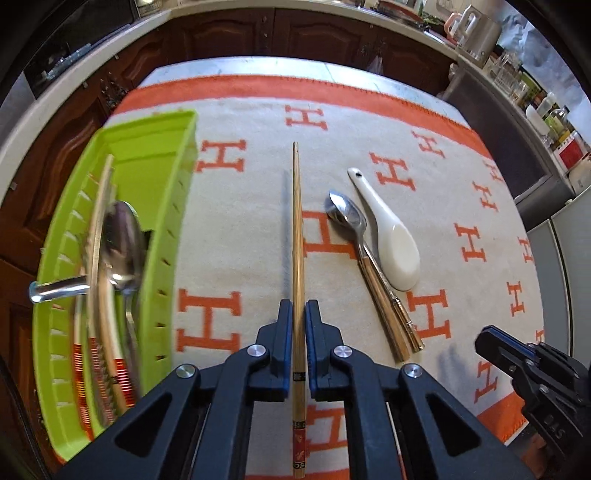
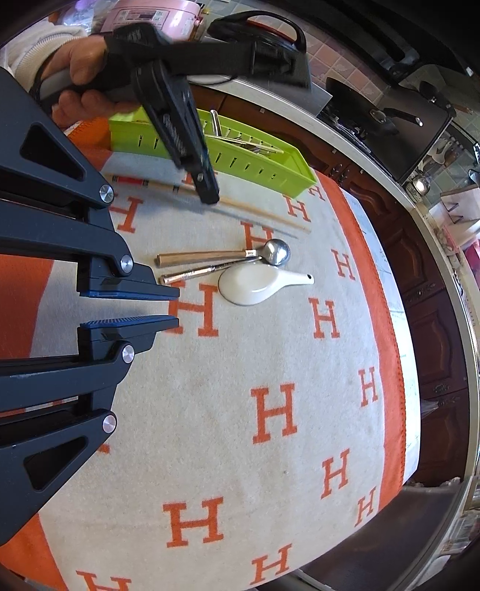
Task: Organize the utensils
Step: 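Lower the wooden chopstick into the tray with the left tool while the right tool grasps another wooden chopstick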
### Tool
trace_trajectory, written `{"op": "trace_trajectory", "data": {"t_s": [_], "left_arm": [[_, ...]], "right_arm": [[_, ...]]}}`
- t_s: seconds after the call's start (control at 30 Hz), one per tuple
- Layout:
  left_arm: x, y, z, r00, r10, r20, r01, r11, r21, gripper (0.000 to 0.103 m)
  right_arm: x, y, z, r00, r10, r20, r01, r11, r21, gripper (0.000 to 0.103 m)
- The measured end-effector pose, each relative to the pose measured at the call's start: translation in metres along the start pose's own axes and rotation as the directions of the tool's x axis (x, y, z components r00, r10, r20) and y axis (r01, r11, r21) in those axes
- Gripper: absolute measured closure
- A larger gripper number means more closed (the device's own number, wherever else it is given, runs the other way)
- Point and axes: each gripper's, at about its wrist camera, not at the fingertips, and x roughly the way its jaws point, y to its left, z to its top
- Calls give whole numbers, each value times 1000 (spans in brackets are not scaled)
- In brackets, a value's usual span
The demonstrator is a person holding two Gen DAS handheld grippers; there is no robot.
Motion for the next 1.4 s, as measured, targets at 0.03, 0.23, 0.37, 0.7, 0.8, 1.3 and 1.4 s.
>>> {"op": "trace_trajectory", "data": {"t_s": [0.03, 0.23, 0.37, 0.7, 0.8, 1.3, 1.4], "left_arm": [[-11, 3, 1, 1000, -1, 17, 1, 1000, 2, 99], [-65, 19, 4, 993, 9, 115, -11, 1000, 13, 99], [-95, 32, 5, 983, 54, 177, -58, 998, 21, 99], [-127, 83, 2, 961, 136, 243, -141, 990, 3, 99], [-128, 95, 0, 962, 128, 242, -130, 991, -8, 99], [-105, 134, -11, 977, 82, 195, -74, 996, -48, 99], [-103, 141, -13, 979, 75, 192, -66, 996, -55, 99]], "right_arm": [[0, 2, 0, 1000, 1, 0, -1, 1000, -6, 95], [-1, 24, 8, 1000, 20, 18, -18, 997, -71, 95], [7, 46, 17, 999, 32, 33, -27, 990, -141, 94], [61, 85, 28, 999, -45, -28, 37, 969, -244, 88], [77, 85, 30, 995, -80, -52, 65, 968, -243, 88], [111, 124, 33, 946, -323, 10, 307, 887, -346, 96], [111, 124, 34, 948, -319, -9, 300, 900, -317, 97]]}}
